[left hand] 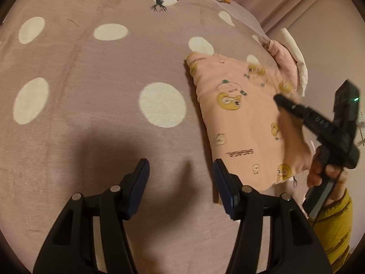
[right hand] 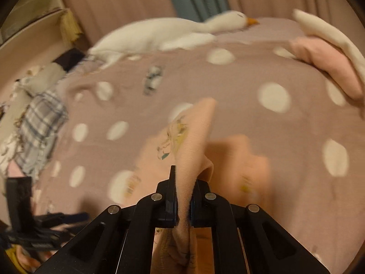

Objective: Fold small clothes

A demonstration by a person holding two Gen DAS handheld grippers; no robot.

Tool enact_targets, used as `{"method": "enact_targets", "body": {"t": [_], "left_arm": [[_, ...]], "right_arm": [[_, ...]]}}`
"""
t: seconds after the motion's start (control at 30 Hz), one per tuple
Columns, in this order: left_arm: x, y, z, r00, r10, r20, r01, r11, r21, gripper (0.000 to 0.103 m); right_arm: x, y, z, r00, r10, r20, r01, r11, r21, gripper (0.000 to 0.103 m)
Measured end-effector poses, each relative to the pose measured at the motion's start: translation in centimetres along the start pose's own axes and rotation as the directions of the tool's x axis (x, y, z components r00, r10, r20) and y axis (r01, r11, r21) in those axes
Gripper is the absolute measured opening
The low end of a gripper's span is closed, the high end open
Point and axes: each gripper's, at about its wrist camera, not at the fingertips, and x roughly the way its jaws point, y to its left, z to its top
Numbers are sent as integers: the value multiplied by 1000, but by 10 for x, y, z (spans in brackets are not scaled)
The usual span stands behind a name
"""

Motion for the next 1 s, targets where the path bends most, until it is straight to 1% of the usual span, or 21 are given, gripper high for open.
{"method": "enact_targets", "body": {"t": [0.07,0.1,0.17,0.2,0.23,0.27,0.3,0.37,0.43,0.47,0.5,0.57,0.6,0.67,0.73,0.83,0.9,1.0], "left_arm": [[7,-9,3,1000,2,-10,-2,1000,15,57],[11,-13,5,1000,2,-15,-1,1000,22,57],[17,-23,9,1000,-1,-20,2,999,36,57],[19,-27,10,1000,-1,-20,2,999,44,57],[21,-33,12,1000,-1,-18,2,999,54,57],[23,-38,13,1000,1,-13,0,998,63,57],[24,-43,15,1000,6,-3,-6,997,75,57],[27,-55,18,1000,18,19,-20,994,108,56],[31,-69,22,998,36,43,-42,988,151,55],[33,-72,23,998,39,50,-46,986,163,55],[35,-78,24,997,43,59,-53,982,180,53],[41,-87,26,996,56,74,-71,974,217,44],[46,-92,27,995,65,81,-83,968,238,37],[51,-96,29,992,80,94,-101,961,258,34],[57,-97,31,992,84,98,-108,957,269,28],[66,-95,34,991,103,89,-124,952,279,25],[73,-96,34,990,117,81,-135,948,289,25],[78,-96,31,990,122,74,-139,944,298,25]], "right_arm": [[7,-17,-7,1000,-17,-25,18,999,36,9],[16,-29,-13,999,-15,-50,18,998,59,9],[28,-42,-19,995,-9,-100,20,995,103,9],[34,-48,-23,993,7,-114,8,991,131,14],[34,-54,-25,994,27,-104,-11,988,154,18],[32,-57,-25,995,39,-91,-23,985,171,20],[29,-59,-25,996,44,-81,-28,983,182,22],[20,-62,-24,998,30,-50,-20,982,189,22],[4,-61,-24,1000,-29,-7,29,987,161,28],[-4,-59,-25,999,-51,18,48,989,140,28],[-14,-55,-26,998,-51,48,45,993,110,28],[-28,-47,-31,997,-18,75,13,998,64,28],[-33,-42,-35,997,-2,82,-1,999,37,28],[-39,-32,-43,996,14,89,-12,1000,-19,28],[-39,-23,-50,996,29,79,-25,998,-49,28],[-36,-23,-58,997,57,45,-54,996,-66,28],[-23,-23,-63,999,31,6,-31,997,-76,28],[-5,-31,-68,998,1,-57,-4,998,-55,28]]}}
